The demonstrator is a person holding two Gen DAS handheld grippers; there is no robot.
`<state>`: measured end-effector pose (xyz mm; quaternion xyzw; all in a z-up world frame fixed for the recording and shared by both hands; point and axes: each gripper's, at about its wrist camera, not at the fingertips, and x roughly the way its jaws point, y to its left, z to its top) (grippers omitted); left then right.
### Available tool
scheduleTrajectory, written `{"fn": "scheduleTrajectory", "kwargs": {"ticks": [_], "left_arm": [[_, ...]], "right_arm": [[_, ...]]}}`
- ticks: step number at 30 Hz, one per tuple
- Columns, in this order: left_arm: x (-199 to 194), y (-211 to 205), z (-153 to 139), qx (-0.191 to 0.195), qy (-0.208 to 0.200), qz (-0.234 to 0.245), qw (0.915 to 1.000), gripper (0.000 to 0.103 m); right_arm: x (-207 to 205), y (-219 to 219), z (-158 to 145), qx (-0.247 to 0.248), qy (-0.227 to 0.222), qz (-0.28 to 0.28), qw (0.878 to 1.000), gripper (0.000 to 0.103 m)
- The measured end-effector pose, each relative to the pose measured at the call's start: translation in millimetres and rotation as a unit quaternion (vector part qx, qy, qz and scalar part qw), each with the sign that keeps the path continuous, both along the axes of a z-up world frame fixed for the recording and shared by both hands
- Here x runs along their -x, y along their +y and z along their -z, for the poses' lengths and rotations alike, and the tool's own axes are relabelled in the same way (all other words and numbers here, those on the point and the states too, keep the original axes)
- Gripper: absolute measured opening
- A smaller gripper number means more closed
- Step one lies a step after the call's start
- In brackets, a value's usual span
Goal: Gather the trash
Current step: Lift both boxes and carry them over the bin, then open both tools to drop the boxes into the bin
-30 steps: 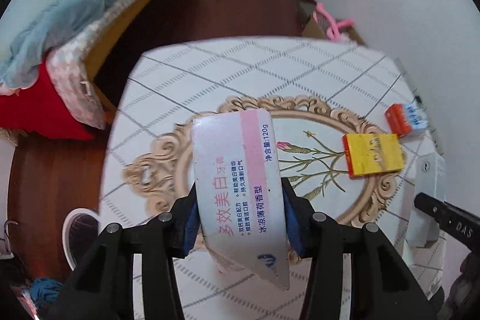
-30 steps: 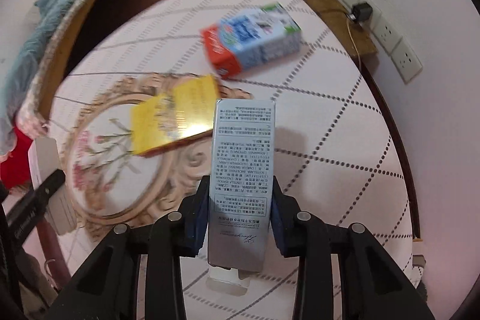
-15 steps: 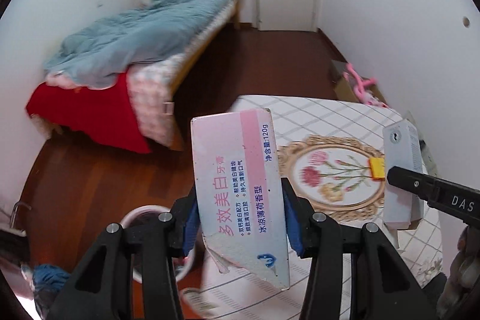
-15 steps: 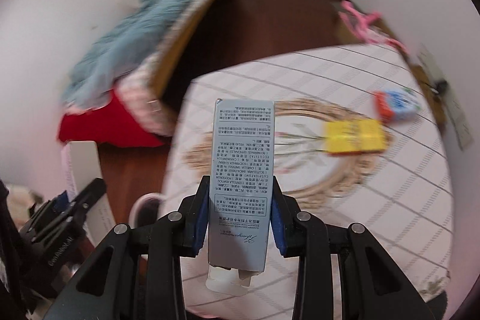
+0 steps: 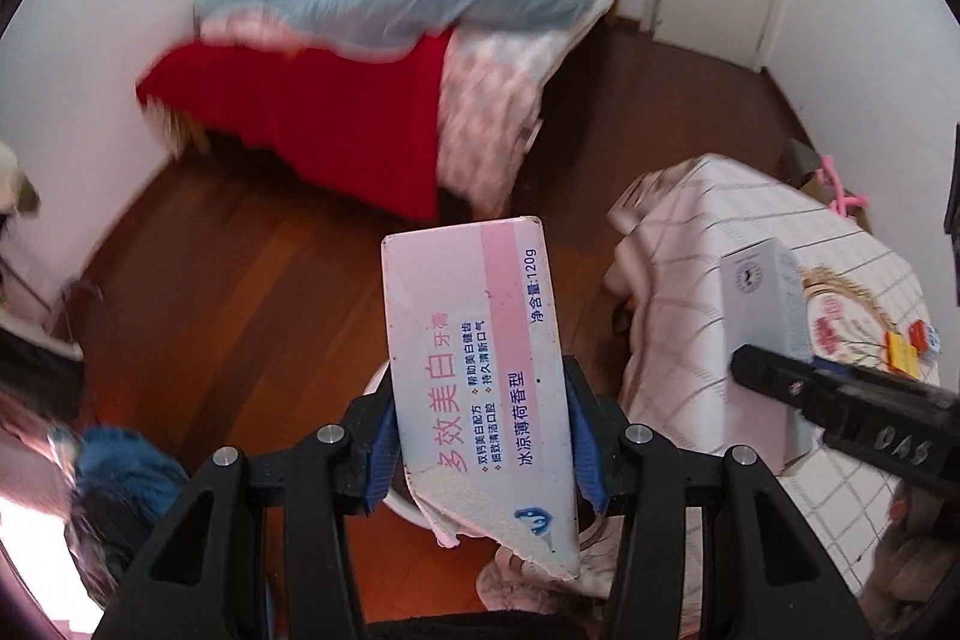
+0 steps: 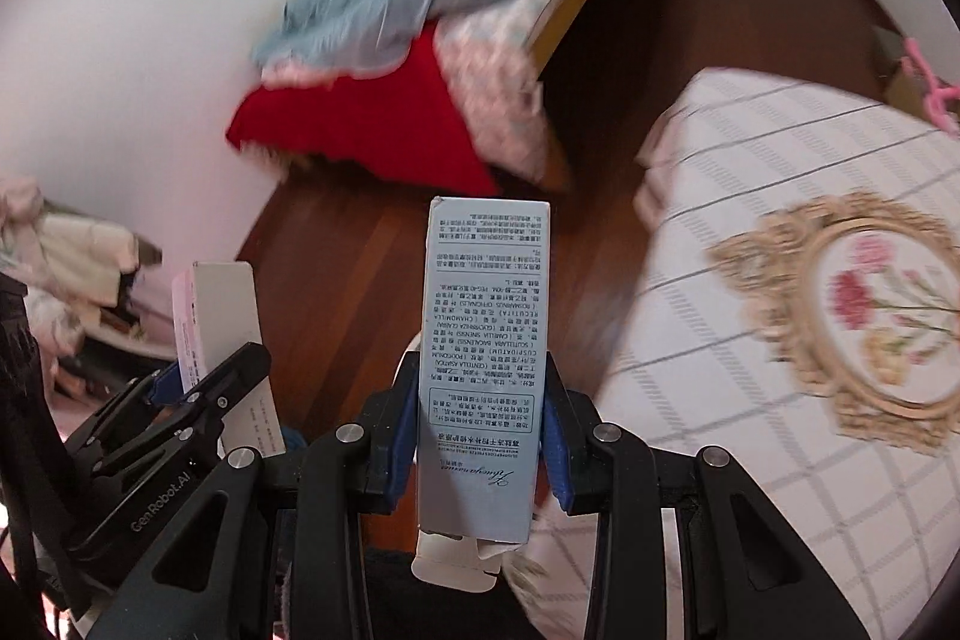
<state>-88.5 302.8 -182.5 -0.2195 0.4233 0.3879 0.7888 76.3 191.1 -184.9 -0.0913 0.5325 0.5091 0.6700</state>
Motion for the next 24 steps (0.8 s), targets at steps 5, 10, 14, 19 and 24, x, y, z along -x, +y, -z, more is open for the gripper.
{"fn": "scheduleTrajectory", "kwargs": {"ticks": [5, 10, 14, 19, 24], "left_arm": [[10, 53, 69, 0.081, 0.012, -0.019, 0.9965, 0.044], [11, 90, 126, 0.176, 0.016, -0.027, 0.9838, 0.045], [17, 107, 152, 0.206, 0.024, -0.050, 0.9770, 0.047], [28, 118, 169, 0.227, 0.026, -0.077, 0.9706, 0.056], [45, 118, 168, 0.217, 0.036, -0.110, 0.9693, 0.099]], "right_arm": [[20, 63, 83, 0.068, 0.033, -0.022, 0.997, 0.037], [24, 103, 157, 0.129, 0.058, -0.033, 0.989, 0.037], [21, 122, 192, 0.156, 0.072, -0.035, 0.985, 0.037], [17, 139, 215, 0.171, 0.090, -0.047, 0.980, 0.039], [22, 150, 221, 0.193, 0.076, -0.061, 0.976, 0.075]]}}
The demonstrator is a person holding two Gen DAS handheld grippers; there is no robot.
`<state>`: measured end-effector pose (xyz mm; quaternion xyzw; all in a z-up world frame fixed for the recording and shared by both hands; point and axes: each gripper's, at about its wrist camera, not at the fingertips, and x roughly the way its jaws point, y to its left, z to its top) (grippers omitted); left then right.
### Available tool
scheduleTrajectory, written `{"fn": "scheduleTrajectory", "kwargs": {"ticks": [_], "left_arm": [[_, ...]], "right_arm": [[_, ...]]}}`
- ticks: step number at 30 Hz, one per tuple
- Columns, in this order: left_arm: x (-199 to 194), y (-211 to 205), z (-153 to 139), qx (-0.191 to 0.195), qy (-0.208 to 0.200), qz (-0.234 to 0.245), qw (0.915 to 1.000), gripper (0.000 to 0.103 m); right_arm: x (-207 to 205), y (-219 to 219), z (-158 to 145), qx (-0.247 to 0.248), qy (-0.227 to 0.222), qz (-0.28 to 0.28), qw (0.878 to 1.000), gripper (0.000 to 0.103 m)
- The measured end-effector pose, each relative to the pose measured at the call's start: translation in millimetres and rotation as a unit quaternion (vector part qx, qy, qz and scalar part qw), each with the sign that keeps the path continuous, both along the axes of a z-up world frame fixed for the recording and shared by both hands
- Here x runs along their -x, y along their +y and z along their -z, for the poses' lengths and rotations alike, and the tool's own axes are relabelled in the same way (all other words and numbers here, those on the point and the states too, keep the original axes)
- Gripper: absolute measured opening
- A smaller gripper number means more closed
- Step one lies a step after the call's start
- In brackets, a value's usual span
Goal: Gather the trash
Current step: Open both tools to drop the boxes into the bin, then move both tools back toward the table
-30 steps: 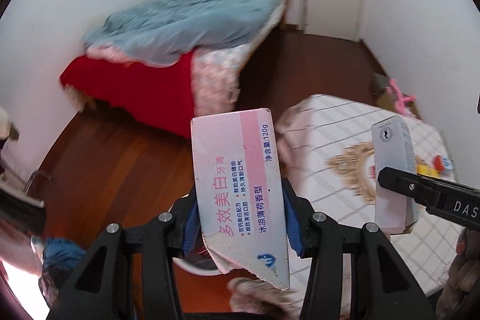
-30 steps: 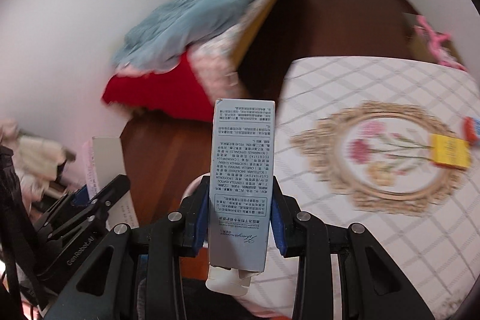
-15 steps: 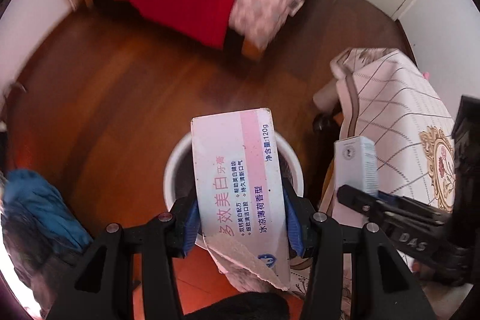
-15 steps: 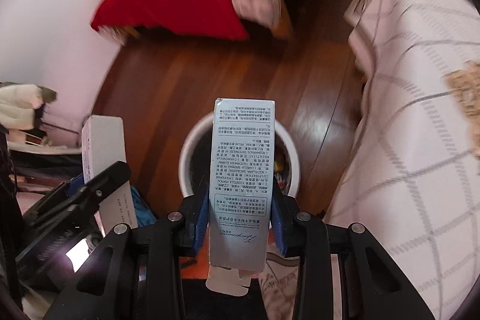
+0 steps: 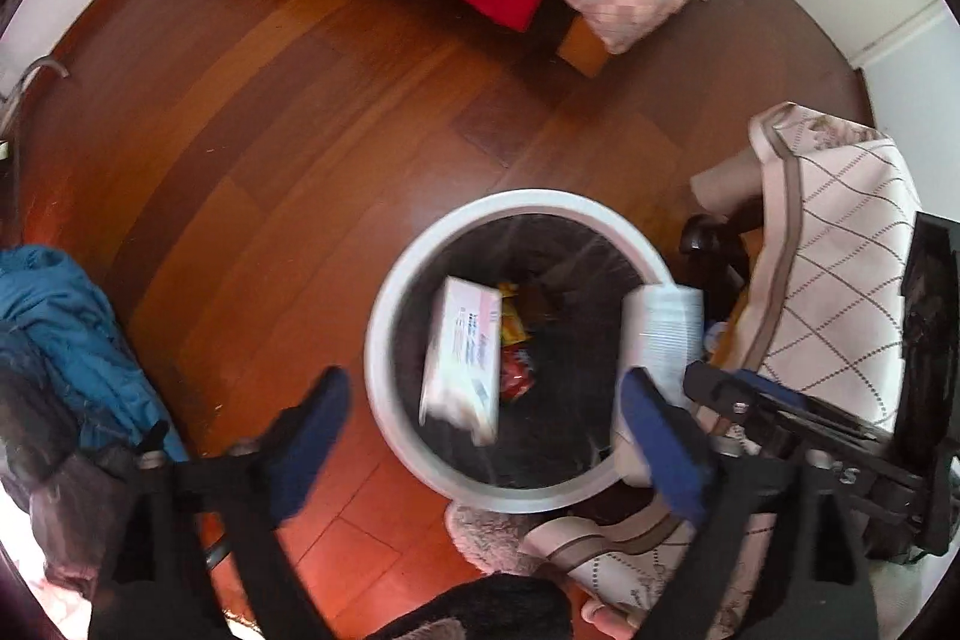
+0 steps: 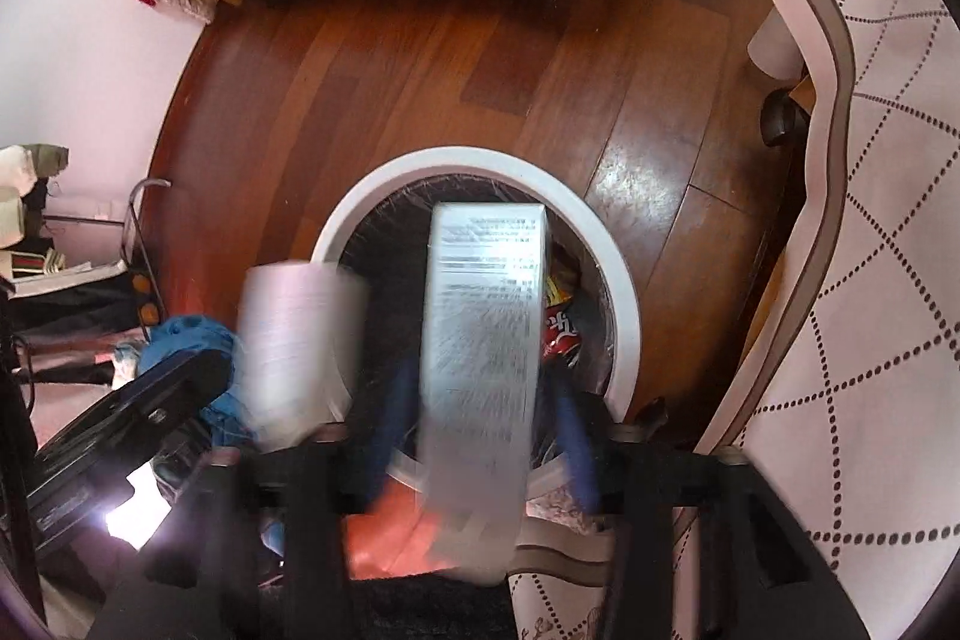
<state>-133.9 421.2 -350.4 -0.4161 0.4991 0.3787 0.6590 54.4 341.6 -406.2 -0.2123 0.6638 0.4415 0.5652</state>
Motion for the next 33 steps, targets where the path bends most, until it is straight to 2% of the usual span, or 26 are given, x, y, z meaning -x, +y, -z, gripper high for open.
{"fn": "scheduleTrajectory", "kwargs": {"ticks": [3, 5, 10, 18, 26, 33], "left_arm": [[14, -4, -7, -0.018, 0.020, -0.013, 0.9995, 0.101], [19, -8, -13, -0.032, 0.029, -0.019, 0.9989, 0.101], [28, -23, -29, -0.048, 0.043, -0.026, 0.9976, 0.102], [25, -56, -62, -0.064, 0.044, -0.013, 0.9969, 0.102], [27, -84, -112, -0.105, 0.024, -0.009, 0.9941, 0.102], [29, -113, -160, -0.154, 0.006, -0.002, 0.9881, 0.102]], "right_arm": [[5, 0, -7, 0.011, -0.023, -0.011, 1.000, 0.096], [10, -2, -13, 0.019, -0.041, -0.017, 0.999, 0.103], [18, -21, -39, 0.038, -0.076, -0.038, 0.996, 0.103], [24, -54, -73, 0.029, -0.079, -0.046, 0.995, 0.103], [27, -90, -122, -0.009, -0.088, -0.042, 0.995, 0.103], [28, -122, -181, -0.067, -0.098, -0.034, 0.992, 0.103]]}}
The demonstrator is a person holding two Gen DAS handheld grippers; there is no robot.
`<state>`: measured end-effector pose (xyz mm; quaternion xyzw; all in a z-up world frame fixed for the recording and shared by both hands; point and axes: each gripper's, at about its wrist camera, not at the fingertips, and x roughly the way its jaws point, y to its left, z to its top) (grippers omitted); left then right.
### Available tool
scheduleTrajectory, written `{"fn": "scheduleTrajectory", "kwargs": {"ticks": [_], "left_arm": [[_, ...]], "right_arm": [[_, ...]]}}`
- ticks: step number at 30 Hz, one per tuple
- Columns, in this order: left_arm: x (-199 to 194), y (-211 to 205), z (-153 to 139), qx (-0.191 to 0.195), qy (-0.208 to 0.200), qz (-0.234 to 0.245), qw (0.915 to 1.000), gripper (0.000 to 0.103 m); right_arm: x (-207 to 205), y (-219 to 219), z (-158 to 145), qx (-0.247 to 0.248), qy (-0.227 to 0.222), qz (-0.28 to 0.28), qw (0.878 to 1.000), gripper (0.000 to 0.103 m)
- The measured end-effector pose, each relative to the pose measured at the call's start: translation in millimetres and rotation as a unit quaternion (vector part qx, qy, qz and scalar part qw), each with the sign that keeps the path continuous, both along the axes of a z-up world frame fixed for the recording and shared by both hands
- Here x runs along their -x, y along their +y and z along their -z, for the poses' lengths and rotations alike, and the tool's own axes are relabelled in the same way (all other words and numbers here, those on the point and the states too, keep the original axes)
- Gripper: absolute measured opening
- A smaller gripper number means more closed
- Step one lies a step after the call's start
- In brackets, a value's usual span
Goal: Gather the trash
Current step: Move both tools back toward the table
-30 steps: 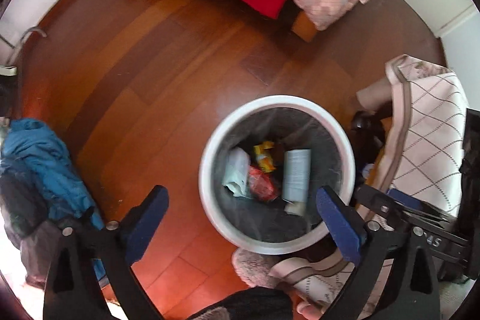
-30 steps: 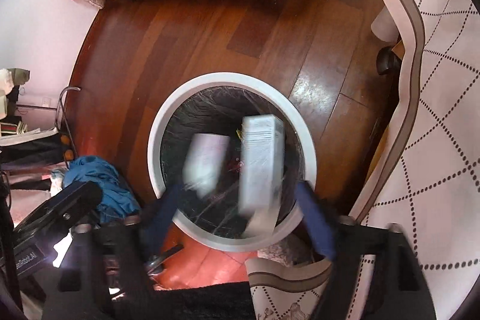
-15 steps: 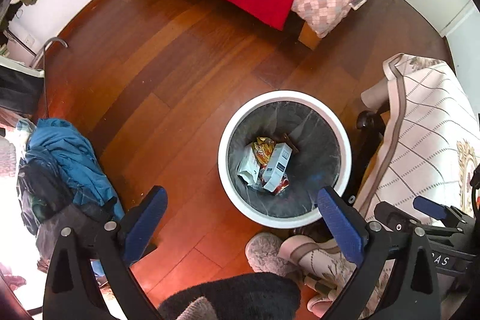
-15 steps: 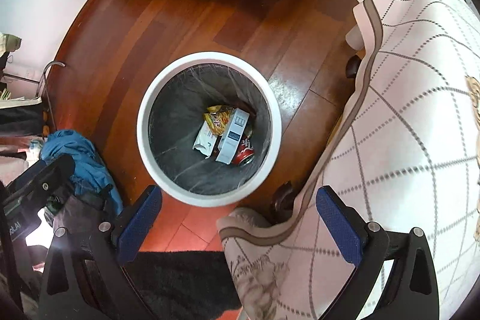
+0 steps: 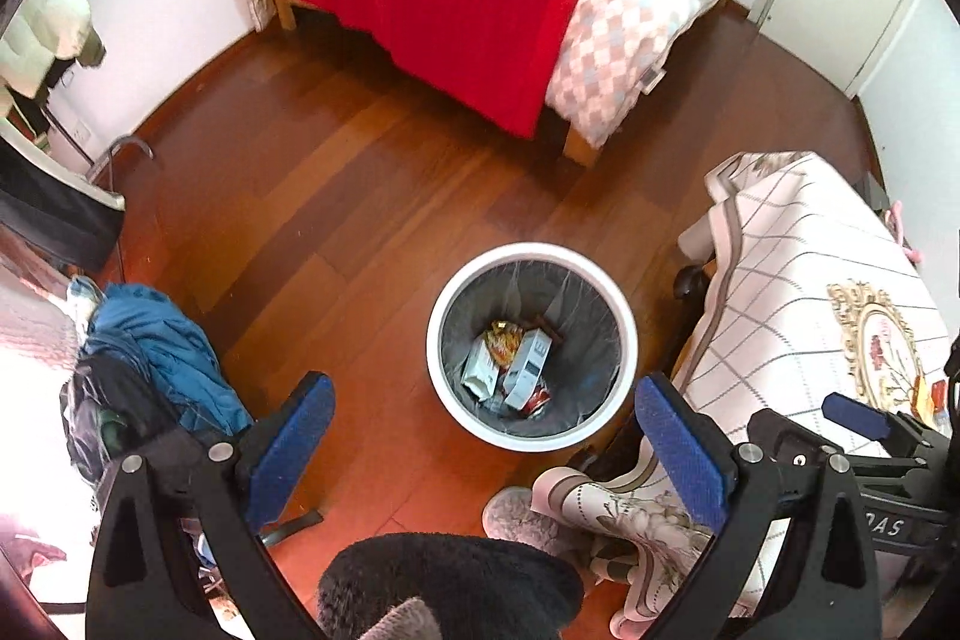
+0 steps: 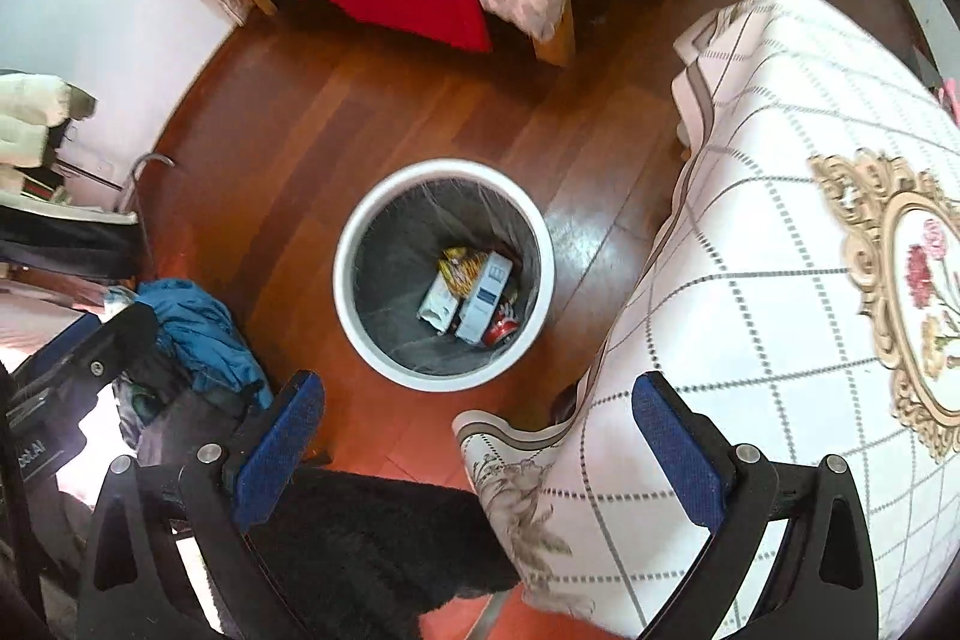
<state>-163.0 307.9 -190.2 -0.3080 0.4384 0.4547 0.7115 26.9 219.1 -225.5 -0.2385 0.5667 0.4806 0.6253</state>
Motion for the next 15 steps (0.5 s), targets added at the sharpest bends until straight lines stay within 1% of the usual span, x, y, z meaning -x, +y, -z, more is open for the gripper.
{"fn": "scheduleTrajectory", "kwargs": {"ticks": [5, 8, 10, 13, 15], "left_arm": [[4, -22, -29, -0.037, -0.010, 0.006, 0.9993, 0.102], [4, -34, -42, -0.053, -0.015, 0.009, 0.9985, 0.102], [2, -39, -48, -0.057, -0.017, 0.007, 0.9982, 0.102], [-9, -52, -57, -0.067, -0.015, 0.007, 0.9976, 0.102], [-21, -62, -60, -0.075, -0.017, 0.015, 0.9969, 0.102]], "right_arm": [[0, -27, -41, -0.044, -0.004, 0.003, 0.999, 0.103], [0, -44, -58, -0.066, 0.004, 0.006, 0.998, 0.103], [0, -56, -67, -0.081, 0.008, 0.010, 0.997, 0.103], [-8, -77, -79, -0.110, 0.033, 0.024, 0.993, 0.103], [-17, -92, -85, -0.126, 0.047, 0.040, 0.990, 0.103]]}}
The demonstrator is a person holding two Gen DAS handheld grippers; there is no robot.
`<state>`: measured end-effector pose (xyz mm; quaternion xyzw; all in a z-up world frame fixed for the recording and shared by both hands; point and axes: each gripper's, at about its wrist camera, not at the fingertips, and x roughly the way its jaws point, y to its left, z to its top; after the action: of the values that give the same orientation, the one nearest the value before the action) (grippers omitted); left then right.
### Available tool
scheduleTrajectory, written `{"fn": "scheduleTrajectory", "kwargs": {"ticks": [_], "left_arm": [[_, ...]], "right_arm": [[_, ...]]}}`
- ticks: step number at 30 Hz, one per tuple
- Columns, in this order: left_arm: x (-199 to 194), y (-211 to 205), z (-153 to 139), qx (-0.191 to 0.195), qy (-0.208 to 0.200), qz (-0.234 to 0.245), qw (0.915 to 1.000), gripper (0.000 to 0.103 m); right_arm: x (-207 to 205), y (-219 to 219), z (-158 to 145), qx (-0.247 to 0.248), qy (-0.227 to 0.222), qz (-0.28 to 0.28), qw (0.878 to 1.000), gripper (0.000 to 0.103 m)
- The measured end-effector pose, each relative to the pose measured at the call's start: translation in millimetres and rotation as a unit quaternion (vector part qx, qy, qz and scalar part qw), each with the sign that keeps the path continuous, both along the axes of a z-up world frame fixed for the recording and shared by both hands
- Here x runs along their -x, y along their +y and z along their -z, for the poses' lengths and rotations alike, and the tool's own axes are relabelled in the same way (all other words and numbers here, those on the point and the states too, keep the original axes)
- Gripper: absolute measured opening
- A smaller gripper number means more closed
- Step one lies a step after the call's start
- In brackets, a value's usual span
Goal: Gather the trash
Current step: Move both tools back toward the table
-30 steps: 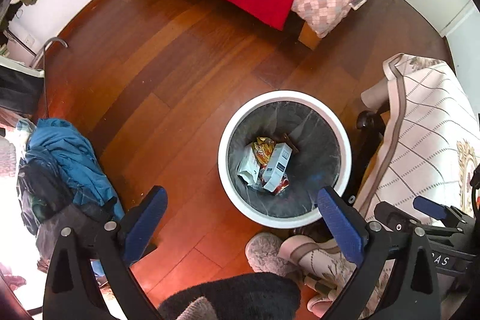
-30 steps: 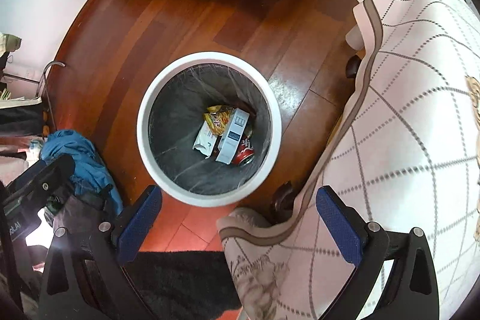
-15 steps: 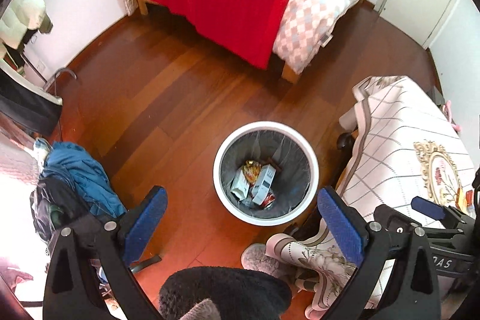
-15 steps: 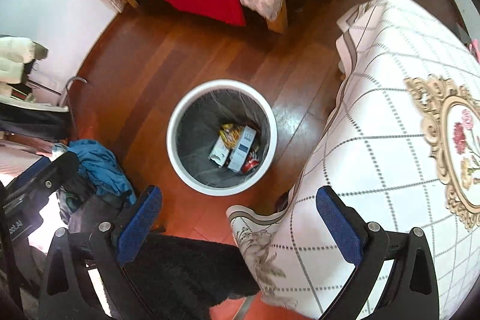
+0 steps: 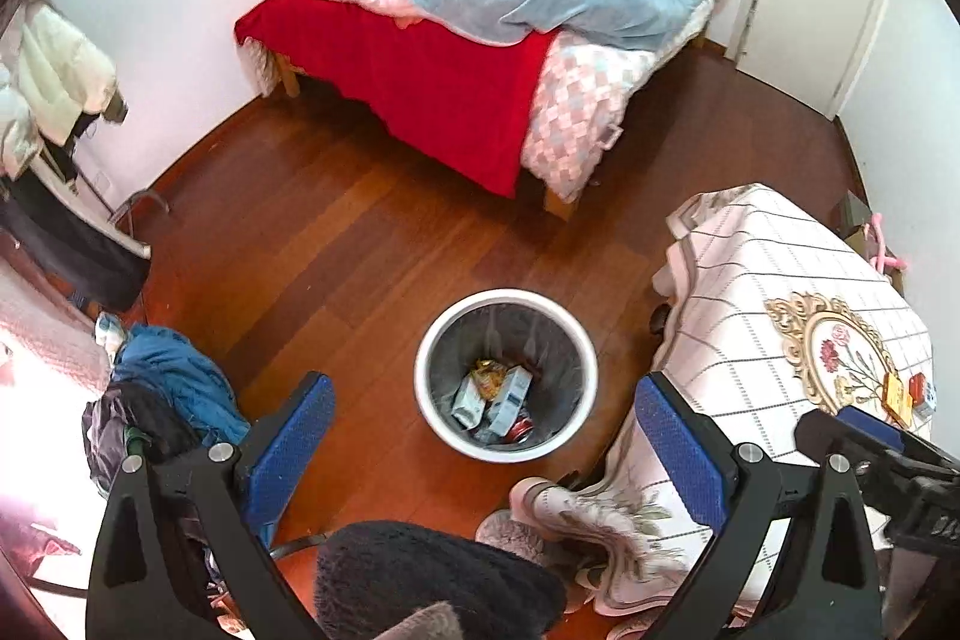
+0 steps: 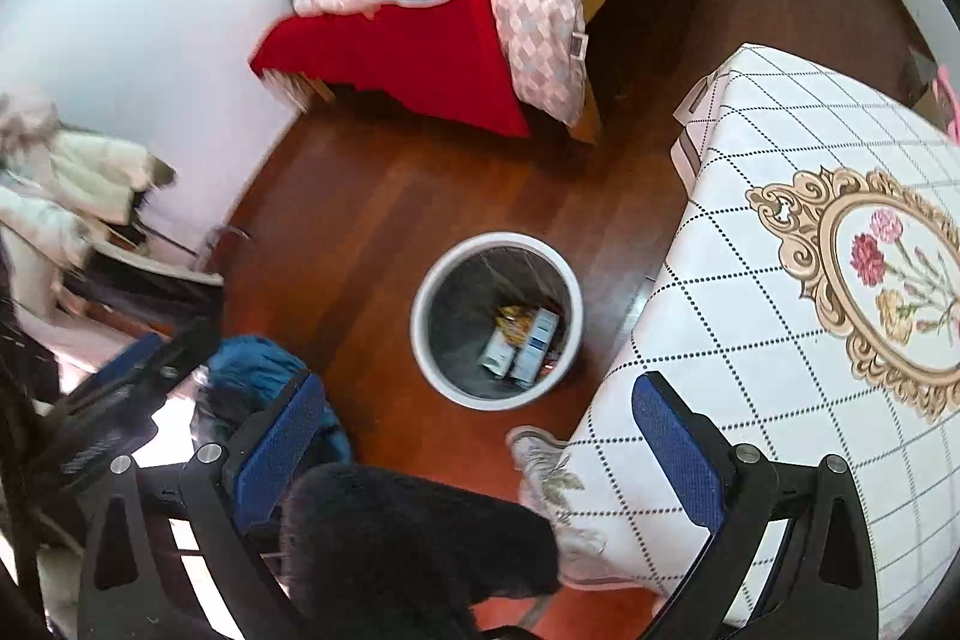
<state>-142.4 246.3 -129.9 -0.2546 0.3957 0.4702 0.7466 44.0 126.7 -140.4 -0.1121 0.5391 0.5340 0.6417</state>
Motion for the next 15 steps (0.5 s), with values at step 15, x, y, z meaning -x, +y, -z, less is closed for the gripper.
{"fn": "scheduleTrajectory", "kwargs": {"ticks": [15], "left_arm": [[-301, -101, 92, 0.053, 0.032, 0.201, 0.9777, 0.102]], "right_arm": [[-278, -202, 52, 0.158, -0.045, 0.261, 0.951, 0.103]]}}
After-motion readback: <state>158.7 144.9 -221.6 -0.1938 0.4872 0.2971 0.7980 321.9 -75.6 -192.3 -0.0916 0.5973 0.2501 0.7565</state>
